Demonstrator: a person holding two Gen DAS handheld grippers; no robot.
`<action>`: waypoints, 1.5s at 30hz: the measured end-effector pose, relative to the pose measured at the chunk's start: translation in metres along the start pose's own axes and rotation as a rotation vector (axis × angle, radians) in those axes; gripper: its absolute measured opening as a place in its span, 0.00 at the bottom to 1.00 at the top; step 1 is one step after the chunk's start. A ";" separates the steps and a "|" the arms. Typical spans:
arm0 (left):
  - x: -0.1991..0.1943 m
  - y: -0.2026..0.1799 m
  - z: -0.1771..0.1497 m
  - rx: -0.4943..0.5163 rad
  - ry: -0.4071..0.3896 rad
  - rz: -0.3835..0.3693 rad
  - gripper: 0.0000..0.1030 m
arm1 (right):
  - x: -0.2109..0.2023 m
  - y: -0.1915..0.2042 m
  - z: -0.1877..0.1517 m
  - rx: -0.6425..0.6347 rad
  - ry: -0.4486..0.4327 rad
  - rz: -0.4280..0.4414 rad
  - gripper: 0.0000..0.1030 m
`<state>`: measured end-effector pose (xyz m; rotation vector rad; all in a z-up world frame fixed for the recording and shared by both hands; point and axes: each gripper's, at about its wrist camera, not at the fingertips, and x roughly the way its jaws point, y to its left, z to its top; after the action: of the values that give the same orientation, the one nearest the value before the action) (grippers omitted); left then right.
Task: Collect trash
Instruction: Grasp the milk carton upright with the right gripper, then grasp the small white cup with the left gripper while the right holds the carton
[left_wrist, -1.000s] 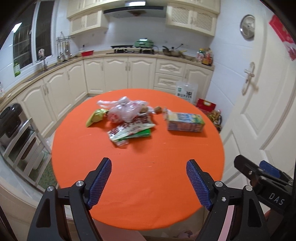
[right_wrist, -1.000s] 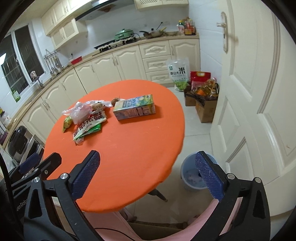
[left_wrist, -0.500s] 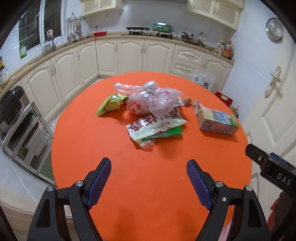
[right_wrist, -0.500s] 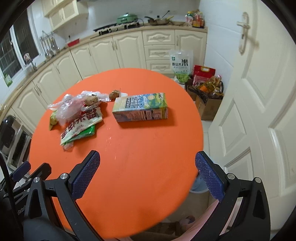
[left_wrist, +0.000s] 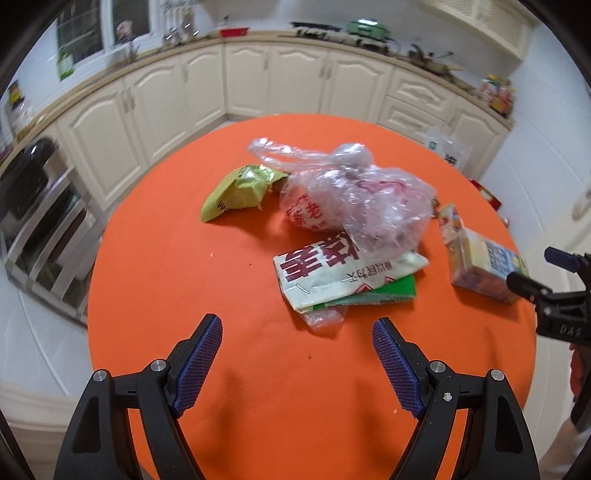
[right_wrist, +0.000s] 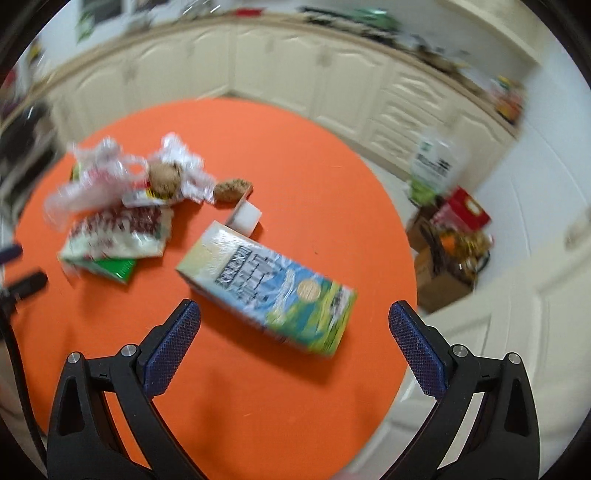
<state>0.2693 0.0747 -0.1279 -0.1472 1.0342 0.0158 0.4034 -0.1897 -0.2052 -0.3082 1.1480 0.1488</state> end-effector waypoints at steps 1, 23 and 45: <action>0.002 0.000 0.001 -0.028 0.014 0.005 0.77 | 0.007 0.001 0.005 -0.043 0.013 0.011 0.99; 0.023 -0.034 0.012 0.020 0.041 -0.087 0.77 | 0.026 -0.013 -0.047 0.289 0.022 0.196 0.45; 0.078 -0.177 0.097 0.198 0.058 -0.157 0.75 | 0.009 -0.099 -0.056 0.560 -0.127 0.124 0.45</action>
<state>0.4067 -0.0924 -0.1255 -0.0490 1.0732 -0.2342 0.3852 -0.3012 -0.2177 0.2656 1.0361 -0.0467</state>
